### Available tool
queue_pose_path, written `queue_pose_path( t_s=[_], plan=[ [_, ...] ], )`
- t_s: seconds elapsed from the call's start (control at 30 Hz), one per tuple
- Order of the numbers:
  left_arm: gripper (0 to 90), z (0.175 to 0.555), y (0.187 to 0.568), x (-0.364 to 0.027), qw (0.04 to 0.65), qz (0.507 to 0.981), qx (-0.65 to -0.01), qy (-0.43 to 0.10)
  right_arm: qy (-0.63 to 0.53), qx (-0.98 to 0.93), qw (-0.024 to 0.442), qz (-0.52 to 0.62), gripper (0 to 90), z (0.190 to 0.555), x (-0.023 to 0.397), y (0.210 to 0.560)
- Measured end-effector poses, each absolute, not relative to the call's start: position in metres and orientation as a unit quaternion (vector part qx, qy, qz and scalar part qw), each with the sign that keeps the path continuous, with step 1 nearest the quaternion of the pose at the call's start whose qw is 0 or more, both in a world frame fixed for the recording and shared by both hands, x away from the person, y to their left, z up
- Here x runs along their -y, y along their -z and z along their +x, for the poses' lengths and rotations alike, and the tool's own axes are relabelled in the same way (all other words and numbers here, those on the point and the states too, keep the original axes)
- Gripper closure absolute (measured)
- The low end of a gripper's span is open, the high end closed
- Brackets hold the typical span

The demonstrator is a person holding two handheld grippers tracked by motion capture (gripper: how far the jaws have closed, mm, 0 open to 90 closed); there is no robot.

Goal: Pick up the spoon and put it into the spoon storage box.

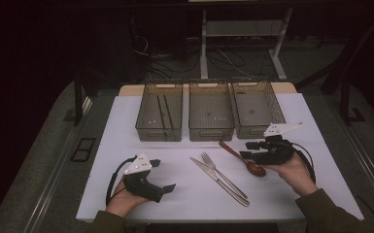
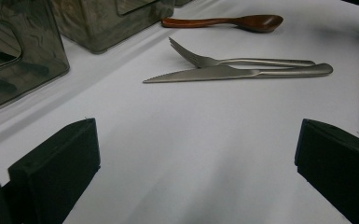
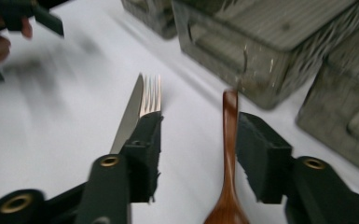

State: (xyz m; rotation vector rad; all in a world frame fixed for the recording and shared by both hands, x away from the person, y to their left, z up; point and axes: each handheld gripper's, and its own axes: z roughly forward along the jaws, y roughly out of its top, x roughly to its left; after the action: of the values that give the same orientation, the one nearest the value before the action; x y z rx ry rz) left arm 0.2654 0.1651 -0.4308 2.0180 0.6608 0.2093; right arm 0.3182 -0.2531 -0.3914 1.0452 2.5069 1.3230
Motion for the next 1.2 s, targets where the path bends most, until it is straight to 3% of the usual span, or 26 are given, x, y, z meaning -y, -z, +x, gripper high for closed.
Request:
queue_pose_path(
  t_s=[0.3,0.47,0.93,1.2],
  plan=[
    [0.0,0.264,0.431,-0.167,0.487,0.824,-0.276,-0.088,-0.41,-0.844,0.057,0.341,79.3,0.294,0.263,0.404],
    [0.0,0.263,0.432,-0.169,0.48,0.825,-0.283,-0.094,-0.393,-0.854,0.065,0.335,88.5,0.282,0.267,0.412],
    [0.0,0.266,0.433,-0.166,0.476,0.829,-0.281,-0.091,-0.344,-0.879,0.035,0.327,88.8,0.283,0.266,0.436],
    [0.0,0.266,0.434,-0.163,0.475,0.83,-0.279,-0.089,-0.323,-0.884,0.051,0.333,88.8,0.285,0.272,0.44]
  ],
)
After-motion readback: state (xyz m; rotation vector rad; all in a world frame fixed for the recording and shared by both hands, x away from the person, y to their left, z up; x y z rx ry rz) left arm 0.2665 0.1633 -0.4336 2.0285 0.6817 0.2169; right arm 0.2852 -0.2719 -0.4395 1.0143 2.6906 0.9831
